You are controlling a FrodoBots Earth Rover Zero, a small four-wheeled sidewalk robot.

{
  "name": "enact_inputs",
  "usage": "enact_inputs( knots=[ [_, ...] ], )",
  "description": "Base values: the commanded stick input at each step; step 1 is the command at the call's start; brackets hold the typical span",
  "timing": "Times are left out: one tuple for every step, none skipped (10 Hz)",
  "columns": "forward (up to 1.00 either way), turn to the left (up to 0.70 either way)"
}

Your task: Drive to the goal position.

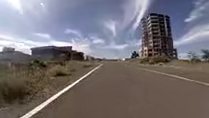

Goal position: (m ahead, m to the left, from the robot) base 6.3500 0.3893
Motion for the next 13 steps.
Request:
enact_inputs(
  knots=[
    [1.0,0.0],
    [1.0,0.0],
    [1.0,0.0],
    [1.0,-0.19],
    [1.0,-0.36],
    [1.0,-0.4],
    [1.0,-0.4],
    [1.0,-0.38],
    [1.0,-0.36],
    [1.0,-0.18],
    [1.0,0.0],
    [1.0,0.0],
    [1.0,0.0]
  ],
)
